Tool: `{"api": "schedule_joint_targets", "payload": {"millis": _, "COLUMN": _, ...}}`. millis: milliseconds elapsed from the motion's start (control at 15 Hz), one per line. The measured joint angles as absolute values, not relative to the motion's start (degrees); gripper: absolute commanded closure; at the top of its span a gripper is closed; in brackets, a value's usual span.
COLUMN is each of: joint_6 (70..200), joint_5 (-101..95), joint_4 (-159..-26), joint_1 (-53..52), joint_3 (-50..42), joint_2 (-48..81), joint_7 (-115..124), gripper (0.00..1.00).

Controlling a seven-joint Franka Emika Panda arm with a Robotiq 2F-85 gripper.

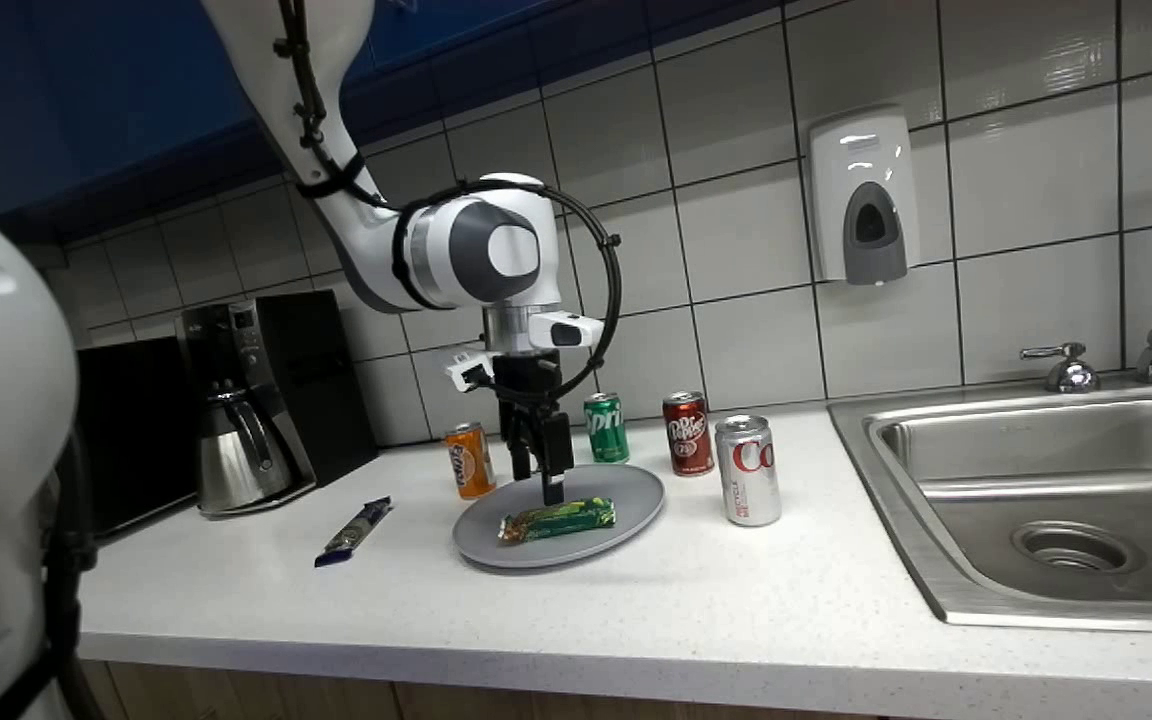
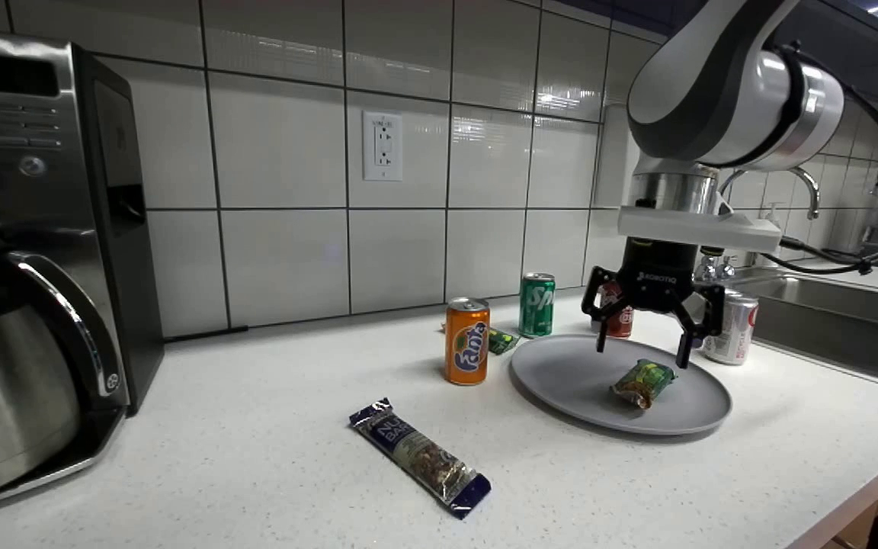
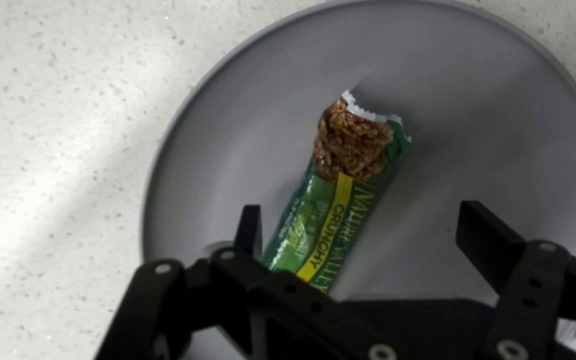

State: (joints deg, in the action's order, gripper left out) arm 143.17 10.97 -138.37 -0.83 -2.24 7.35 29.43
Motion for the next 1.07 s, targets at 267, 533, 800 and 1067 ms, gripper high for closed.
{"api": "schedule_joint_targets", "payload": {"millis": 267, "joint_6": 143.16, "joint_5": 7.78, "joint_4": -139.17, "joint_1": -0.84, "joint_3": -2.68, "joint_2": 7.49, "joint_7": 35.53, "gripper": 0.00}}
{"api": "schedule_joint_targets", "payload": {"millis": 533, "joint_6": 143.07, "joint_5": 2.57, "joint_4": -139.33, "joint_1": -0.86, "joint_3": -3.55, "joint_2": 7.62, "joint_7": 41.71, "gripper": 0.00}}
{"api": "schedule_joint_targets", "payload": {"millis": 800, "joint_6": 143.05, "joint_5": -0.13, "joint_4": -139.32, "joint_1": -0.86, "joint_3": -3.84, "joint_2": 7.86, "joint_7": 44.44, "gripper": 0.00}}
{"api": "schedule_joint_targets", "payload": {"millis": 1067, "joint_6": 143.05, "joint_5": -0.83, "joint_4": -138.91, "joint_1": -0.95, "joint_3": -3.84, "joint_2": 8.72, "joint_7": 44.80, "gripper": 0.00}}
